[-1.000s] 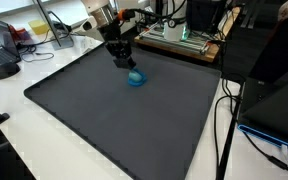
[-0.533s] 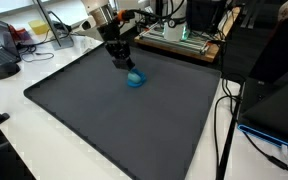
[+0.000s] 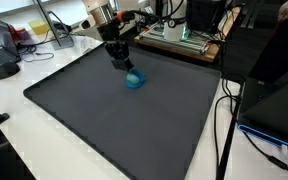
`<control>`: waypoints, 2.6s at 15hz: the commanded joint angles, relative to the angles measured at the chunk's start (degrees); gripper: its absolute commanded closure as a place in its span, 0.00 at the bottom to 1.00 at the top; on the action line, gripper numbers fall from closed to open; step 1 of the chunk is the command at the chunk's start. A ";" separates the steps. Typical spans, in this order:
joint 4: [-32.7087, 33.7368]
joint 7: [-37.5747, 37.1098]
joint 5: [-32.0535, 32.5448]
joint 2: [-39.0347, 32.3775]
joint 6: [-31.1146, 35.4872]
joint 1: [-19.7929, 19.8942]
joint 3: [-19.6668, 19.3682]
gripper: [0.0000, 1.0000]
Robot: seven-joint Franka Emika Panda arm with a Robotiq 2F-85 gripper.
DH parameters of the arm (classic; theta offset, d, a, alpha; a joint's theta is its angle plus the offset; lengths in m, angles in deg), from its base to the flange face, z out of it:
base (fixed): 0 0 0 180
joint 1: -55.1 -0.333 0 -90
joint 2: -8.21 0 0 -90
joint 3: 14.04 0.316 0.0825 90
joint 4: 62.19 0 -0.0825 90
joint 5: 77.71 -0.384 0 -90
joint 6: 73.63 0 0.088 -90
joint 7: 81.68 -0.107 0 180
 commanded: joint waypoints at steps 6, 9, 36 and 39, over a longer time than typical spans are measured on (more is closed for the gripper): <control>0.71 2.62 -4.45 -2.52 9.58 0.72 1.76 0.79; 0.65 2.71 -5.18 -2.57 10.31 0.81 2.05 0.79; -0.24 5.69 -10.46 -2.79 20.40 2.99 5.72 0.79; -0.25 6.81 -11.75 -2.99 21.72 3.13 6.17 0.79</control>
